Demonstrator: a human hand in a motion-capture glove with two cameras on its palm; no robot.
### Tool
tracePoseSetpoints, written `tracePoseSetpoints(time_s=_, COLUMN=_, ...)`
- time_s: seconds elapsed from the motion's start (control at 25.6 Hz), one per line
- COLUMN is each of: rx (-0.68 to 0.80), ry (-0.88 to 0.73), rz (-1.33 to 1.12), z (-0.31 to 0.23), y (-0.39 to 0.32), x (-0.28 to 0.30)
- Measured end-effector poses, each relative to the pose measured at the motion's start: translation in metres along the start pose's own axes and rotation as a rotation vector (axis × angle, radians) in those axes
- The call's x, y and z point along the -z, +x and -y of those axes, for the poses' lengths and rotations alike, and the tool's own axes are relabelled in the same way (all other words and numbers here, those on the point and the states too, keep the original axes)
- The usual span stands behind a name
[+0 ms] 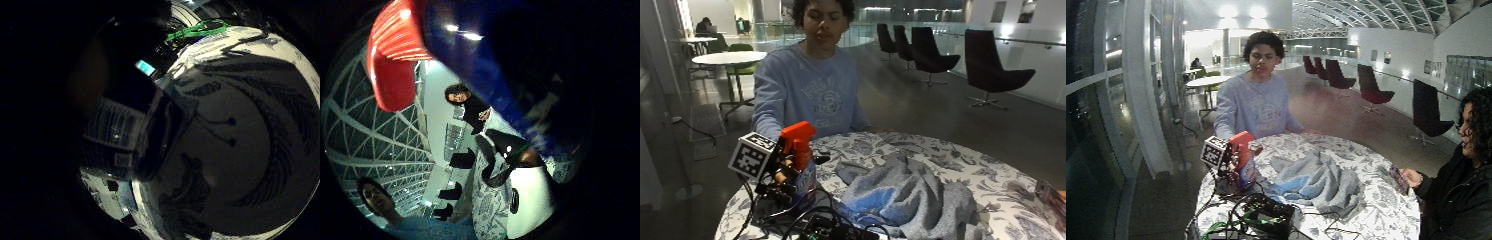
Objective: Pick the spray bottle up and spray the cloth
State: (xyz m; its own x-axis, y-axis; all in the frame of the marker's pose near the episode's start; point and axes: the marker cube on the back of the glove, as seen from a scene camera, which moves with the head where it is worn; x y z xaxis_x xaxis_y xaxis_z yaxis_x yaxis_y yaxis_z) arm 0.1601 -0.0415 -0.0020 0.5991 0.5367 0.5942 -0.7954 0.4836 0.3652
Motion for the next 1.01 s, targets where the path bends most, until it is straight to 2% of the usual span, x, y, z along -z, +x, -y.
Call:
tracePoseSetpoints(time_s=0.35, rx=0.075, ry=-0.051, rz=0.088, z=0.009, y=-0.01, x=-0.002)
tracePoseSetpoints(time_s=0.78, rx=0.195, ry=-0.289, rz=0.334, z=-0.02, y=-0.065, x=0.002)
tracePoseSetpoints(time_s=1.01, rx=0.196, ry=-0.495, rz=0.381, z=-0.032, y=-0.077, x=-0.007)
